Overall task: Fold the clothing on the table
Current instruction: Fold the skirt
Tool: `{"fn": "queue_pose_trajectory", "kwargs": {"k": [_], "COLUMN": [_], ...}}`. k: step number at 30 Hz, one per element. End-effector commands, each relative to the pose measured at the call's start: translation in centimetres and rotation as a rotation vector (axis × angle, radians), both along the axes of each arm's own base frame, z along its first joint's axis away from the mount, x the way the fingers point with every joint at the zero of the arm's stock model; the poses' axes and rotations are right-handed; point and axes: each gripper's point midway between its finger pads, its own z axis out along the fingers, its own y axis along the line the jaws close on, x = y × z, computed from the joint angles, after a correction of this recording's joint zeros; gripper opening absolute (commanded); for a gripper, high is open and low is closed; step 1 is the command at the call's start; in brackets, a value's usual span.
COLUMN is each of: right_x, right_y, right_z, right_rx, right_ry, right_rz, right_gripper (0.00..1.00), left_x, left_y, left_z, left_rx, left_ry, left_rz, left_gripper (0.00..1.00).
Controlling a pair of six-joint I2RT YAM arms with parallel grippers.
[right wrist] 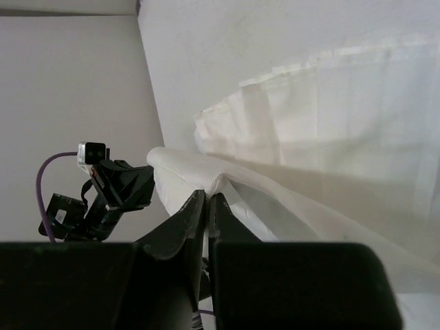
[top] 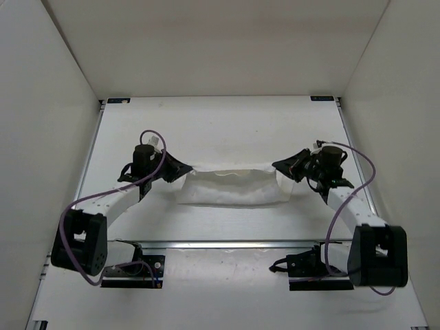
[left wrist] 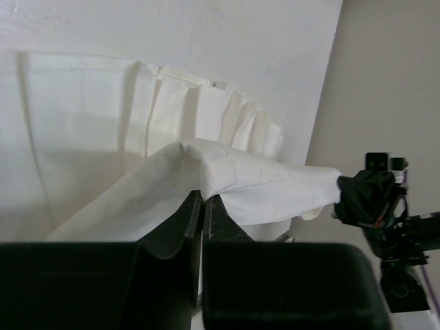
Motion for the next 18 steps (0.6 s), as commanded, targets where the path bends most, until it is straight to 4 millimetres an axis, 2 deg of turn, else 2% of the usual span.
{"fn": "queue_pose_trajectory", "kwargs": {"k": [1,2,3,4,6,7,8,9,10,12,14,17,18], "right_x": [6.6,8.0,8.9,9.7,10.0,10.2,9.8,9.0,8.2,6.3,4.1,0.4,0.2], "right_y": [-4.3,-4.3,-3.8,-4.2,-4.2,-4.9,-4.8,-5.1,-5.3,-5.9,-5.2,-5.7,-5.7], "right_z": [1.8,1.6,1.5,1.2,1.4,1.5,1.3,0.9,0.7,-1.2,-2.2,-6.0,-5.9], "right_rx": [-0.146,-0.15,-0.166,-0.208,-0.284,-0.339,-0.368,-0.417,-0.452,-0.488,-0.471,-0.418,-0.412], "right_ry": [-0.135,-0.109,-0.098,-0.098,-0.111,-0.119,-0.093,-0.067,-0.045,0.027,0.061,0.148,0.139], "right_rz": [-0.132,-0.112,-0.069,-0.073,-0.09,-0.123,-0.111,-0.114,-0.109,-0.098,-0.055,-0.06,-0.066], "right_gripper": [0.0,0.1,0.25,0.31,0.47,0.51,0.53,0.54,0.55,0.57,0.57,0.58,0.6], "left_x": [5.1,5.5,5.6,5.7,5.7,5.7,5.5,4.8,4.7,2.4,0.5,-2.5,-3.6], "left_y": [4.7,4.6,4.5,5.1,6.0,6.1,6.4,6.1,5.8,5.0,4.2,3.5,3.3], "left_z": [-0.5,-0.6,-0.4,-0.4,0.1,0.6,1.2,0.5,1.1,-0.1,-1.5,-3.7,-4.4], "left_rx": [0.123,0.121,0.116,0.117,0.124,0.128,0.152,0.16,0.178,0.209,0.225,0.225,0.232], "left_ry": [-0.061,-0.047,-0.056,-0.052,-0.075,-0.087,-0.105,-0.071,-0.101,-0.059,-0.04,-0.009,0.001], "left_rz": [0.214,0.203,0.192,0.21,0.233,0.23,0.216,0.188,0.158,0.091,0.051,0.022,0.009], "left_gripper": [0.12,0.37,0.52,0.58,0.63,0.65,0.66,0.67,0.67,0.67,0.68,0.69,0.68]}}
